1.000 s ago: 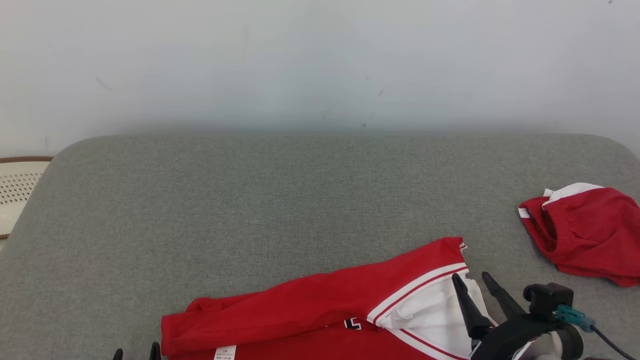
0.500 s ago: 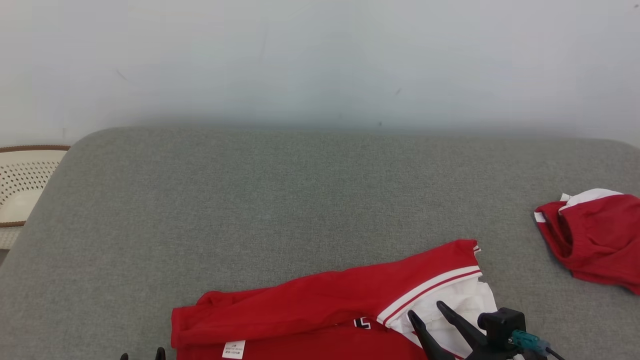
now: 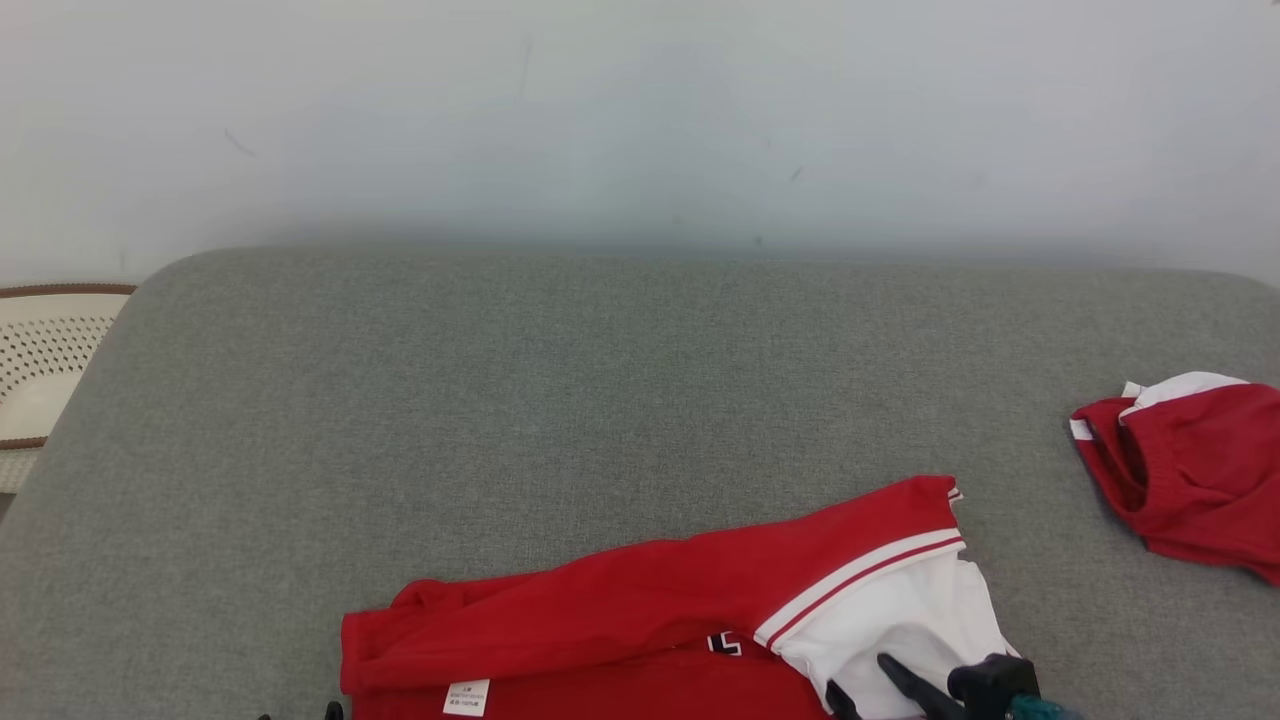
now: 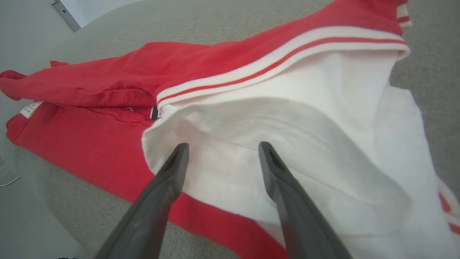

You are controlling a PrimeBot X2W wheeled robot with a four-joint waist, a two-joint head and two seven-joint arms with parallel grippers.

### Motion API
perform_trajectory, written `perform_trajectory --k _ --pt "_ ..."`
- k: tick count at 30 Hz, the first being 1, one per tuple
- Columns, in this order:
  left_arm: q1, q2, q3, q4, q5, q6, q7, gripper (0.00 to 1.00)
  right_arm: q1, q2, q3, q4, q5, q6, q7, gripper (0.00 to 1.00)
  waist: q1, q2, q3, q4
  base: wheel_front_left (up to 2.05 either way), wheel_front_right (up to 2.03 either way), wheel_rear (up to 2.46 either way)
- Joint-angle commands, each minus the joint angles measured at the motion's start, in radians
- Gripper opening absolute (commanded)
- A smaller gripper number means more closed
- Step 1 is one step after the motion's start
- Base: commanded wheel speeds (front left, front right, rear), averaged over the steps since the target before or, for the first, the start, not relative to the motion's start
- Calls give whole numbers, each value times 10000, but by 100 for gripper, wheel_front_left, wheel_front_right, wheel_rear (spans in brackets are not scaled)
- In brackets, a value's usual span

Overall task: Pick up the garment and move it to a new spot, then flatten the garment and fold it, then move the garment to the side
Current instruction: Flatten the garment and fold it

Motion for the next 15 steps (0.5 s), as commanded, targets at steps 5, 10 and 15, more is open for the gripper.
perform_trajectory --k 5,10,15 --pt "-5 1 -17 81 -67 -1 -6 100 669 -117 211 -13 -76 -9 -21 100 -1 0 -9 63 0 0 0" --pt "125 -1 77 1 -74 44 -6 100 1505 -604 -5 -353 197 -11 -136 100 -1 0 -90 -51 0 0 0" --pt "281 -1 78 -168 -105 206 -6 100 1730 -777 -951 -914 -67 -11 -270 100 -1 0 -159 -337 0 0 0"
